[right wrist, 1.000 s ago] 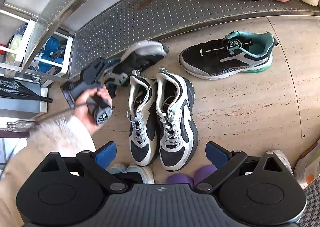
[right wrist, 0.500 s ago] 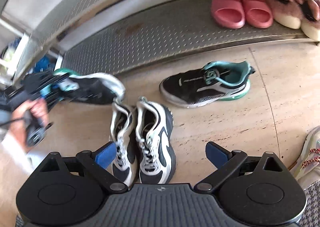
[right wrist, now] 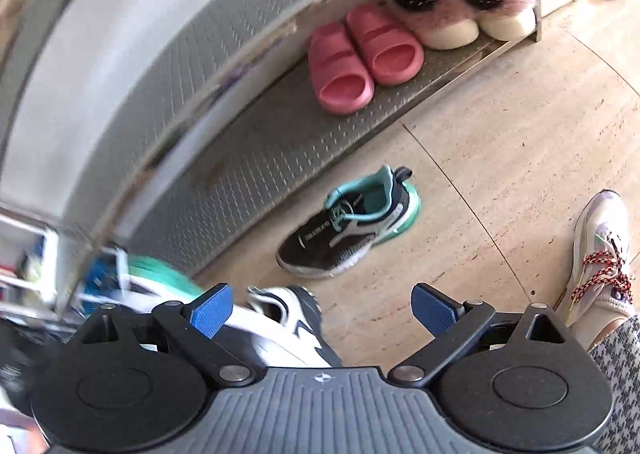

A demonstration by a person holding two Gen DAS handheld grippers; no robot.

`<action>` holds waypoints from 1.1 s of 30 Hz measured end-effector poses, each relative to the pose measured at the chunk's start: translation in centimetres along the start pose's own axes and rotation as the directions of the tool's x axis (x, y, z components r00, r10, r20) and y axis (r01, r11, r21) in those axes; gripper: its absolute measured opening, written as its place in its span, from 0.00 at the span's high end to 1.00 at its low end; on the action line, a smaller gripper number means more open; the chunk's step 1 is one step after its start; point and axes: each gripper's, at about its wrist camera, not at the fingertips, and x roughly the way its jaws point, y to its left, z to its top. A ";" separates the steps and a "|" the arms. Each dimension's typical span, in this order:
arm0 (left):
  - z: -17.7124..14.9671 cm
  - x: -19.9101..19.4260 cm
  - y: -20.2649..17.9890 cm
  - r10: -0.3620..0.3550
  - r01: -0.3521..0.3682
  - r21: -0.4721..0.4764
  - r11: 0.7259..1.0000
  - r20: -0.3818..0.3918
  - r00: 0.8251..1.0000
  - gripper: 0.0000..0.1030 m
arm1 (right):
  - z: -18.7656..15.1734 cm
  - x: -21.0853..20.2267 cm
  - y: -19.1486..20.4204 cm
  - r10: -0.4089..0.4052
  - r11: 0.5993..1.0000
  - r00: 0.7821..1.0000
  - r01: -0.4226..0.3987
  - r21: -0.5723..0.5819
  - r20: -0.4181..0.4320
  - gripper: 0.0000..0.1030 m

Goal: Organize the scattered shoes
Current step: 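Grasp the black-teal sneaker by the rack with the left tool and lift it, then set the black-teal sneaker beside the white-black pair and open the left tool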

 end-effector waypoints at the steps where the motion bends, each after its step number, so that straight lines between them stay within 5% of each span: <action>1: -0.3 1.8 -1.6 0.053 -0.051 0.047 0.998 -0.046 0.998 0.77 | 0.1 -0.3 -0.2 0.006 1.000 1.000 -0.006 0.002 0.005 0.05; 5: -0.1 6.8 -4.7 0.307 -0.287 0.196 0.938 -0.075 0.949 0.46 | 0.4 -0.6 -0.8 0.012 1.000 1.000 -0.012 0.008 0.008 0.04; 9: -1.0 5.6 -3.7 0.309 -0.272 0.290 0.918 -0.092 0.947 0.21 | 0.5 -0.5 -1.2 0.014 1.000 1.000 -0.014 0.018 -0.012 0.04; 12: -3.8 2.9 -4.5 0.324 -0.252 0.405 0.879 -0.120 0.938 0.12 | 0.3 0.0 -0.5 0.002 1.000 0.999 -0.002 -0.012 -0.037 0.03; 16: -9.2 -0.7 -3.8 0.344 -0.225 0.508 0.831 -0.152 0.927 0.09 | -0.6 1.7 1.0 -0.032 0.997 0.997 0.027 -0.069 -0.075 0.03; 24: -13.0 1.6 1.1 0.299 -0.175 0.459 0.871 -0.213 0.930 0.10 | -3.8 7.8 1.6 -0.135 0.991 0.960 0.126 -0.049 -0.247 0.03; 26: -12.8 2.1 1.5 0.310 -0.182 0.452 0.873 -0.227 0.924 0.10 | -4.1 9.5 1.2 -0.152 0.988 0.955 0.156 -0.008 -0.255 0.03; 28: -12.4 2.1 1.0 0.266 -0.134 0.462 0.877 -0.233 0.935 0.10 | -4.3 11.1 0.7 -0.177 0.982 0.950 0.188 0.020 -0.257 0.07; 33: -11.7 1.2 0.6 0.214 -0.081 0.476 0.875 -0.231 0.949 0.09 | -5.3 16.3 -0.9 -0.306 0.952 0.916 0.299 -0.066 -0.261 0.17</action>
